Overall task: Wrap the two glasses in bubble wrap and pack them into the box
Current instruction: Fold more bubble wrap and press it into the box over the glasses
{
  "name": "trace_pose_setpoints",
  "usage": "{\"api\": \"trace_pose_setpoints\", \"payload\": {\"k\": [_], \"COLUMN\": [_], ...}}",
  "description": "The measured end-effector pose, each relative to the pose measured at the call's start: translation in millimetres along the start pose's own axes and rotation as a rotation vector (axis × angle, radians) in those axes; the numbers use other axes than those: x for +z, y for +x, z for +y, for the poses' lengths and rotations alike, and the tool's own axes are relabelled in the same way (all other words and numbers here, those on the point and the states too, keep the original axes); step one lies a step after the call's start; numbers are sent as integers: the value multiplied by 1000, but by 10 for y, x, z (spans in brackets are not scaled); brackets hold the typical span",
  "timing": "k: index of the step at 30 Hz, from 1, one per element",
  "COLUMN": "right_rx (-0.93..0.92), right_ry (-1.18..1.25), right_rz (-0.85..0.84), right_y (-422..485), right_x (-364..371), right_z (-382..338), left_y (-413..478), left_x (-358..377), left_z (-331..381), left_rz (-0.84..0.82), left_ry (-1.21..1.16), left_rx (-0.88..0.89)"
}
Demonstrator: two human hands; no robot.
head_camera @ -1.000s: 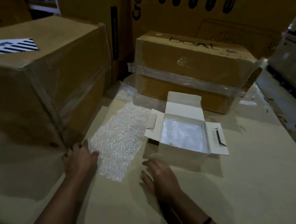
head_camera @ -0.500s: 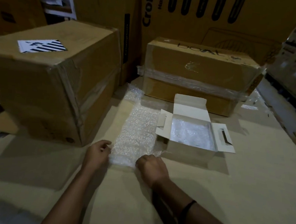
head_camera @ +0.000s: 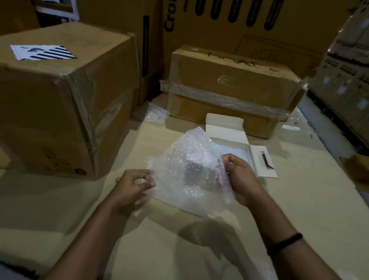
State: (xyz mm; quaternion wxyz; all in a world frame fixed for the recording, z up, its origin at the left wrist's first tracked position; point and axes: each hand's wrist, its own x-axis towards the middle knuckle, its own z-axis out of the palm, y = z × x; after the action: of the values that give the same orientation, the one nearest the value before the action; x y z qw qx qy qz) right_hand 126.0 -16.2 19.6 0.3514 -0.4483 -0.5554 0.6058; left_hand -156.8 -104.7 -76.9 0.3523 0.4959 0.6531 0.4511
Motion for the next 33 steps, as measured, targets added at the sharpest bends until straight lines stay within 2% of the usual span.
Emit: {"api": "trace_pose_setpoints", "payload": {"k": [3, 6, 9, 10, 11, 13, 14, 15, 17, 21, 24, 27, 30, 33], "right_rx": [151, 270, 261, 253, 246, 247, 262, 276, 272, 207, 207, 199, 116, -7], "right_ry": [79, 168, 77, 46, 23, 16, 27, 46, 85, 59, 38, -87, -292, -549], "right_rz": [68, 6, -100, -116, -115, -103, -100, -105, -134, -151, -217, -248, -268, -281], "right_y": [84, 39, -88, -119, -151, -192, -235, -259, -358, -554, -652, -725, -732, -677], "right_x": [-286, -483, -601, -639, -692, -828, -889, -945, -1045, -1251, -1453, -1511, -1414, -1211], "right_z": [48, 121, 211, 247, 292, 387, 414, 435, 467, 496, 561, 605, 640, 673], "left_y": [-25, -55, -93, -89, -86, -141, -206, -262, -344, -513, -738, -965, -1064, -1153], "left_x": [101, 202, 372, 429, 482, 540, 563, 581, 676, 973, 1102, 1146, 1093, 954], "left_z": [312, 585, 777, 814, 840, 909, 943, 985, 1002, 990, 1005, 952, 659, 444], "left_rz": [3, -9, -25, 10, 76, 229, 280, 303, 288, 98, -19, -19, 62, 147], "left_ry": [-211, -461, -465, -342, -117, 517, 698, 746, 630, -113, -535, -570, -540, -401], "left_rx": [81, 145, 129, 115, 97, 73, 50, 3, -108, -208, -146, -165, -332, -379]}}
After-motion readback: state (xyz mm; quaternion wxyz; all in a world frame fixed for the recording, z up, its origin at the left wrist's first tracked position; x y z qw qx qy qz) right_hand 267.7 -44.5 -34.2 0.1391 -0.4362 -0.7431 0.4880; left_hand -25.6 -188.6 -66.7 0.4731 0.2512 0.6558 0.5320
